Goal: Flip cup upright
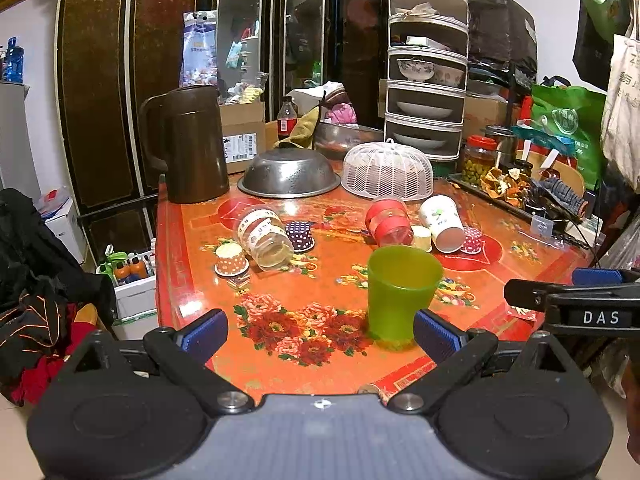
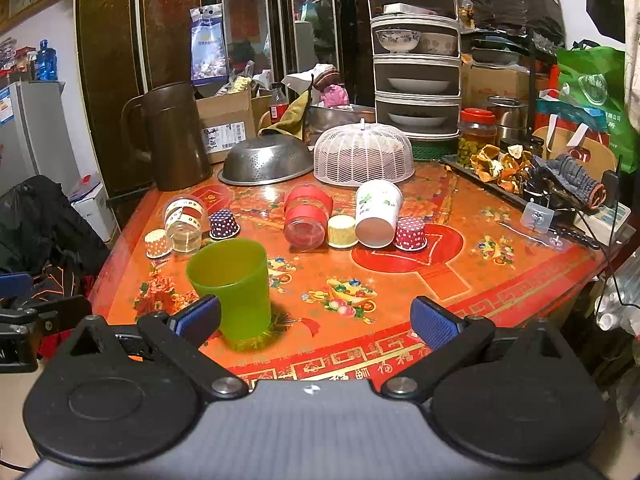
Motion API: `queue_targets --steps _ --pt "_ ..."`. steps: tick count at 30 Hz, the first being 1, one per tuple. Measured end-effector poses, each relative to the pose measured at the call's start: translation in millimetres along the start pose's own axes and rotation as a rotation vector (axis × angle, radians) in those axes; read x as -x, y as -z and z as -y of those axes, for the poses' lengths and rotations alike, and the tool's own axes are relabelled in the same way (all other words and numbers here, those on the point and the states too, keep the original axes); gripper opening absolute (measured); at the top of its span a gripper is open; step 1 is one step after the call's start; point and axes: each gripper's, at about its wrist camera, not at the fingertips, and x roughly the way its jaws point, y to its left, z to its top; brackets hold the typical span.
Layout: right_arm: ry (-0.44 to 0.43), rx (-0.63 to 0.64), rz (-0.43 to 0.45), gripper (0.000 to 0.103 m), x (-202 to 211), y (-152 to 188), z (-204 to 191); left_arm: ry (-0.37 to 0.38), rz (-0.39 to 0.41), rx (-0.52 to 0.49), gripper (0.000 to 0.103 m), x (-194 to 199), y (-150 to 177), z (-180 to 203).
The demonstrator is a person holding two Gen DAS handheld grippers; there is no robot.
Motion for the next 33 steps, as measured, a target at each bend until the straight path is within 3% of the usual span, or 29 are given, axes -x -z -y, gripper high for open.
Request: queue_targets --steps 33 --pt "0.004 0.007 0.024 0.102 2.2 -1.6 1.1 0.004 -0.012 0.003 0.1 -4.1 1.7 3.7"
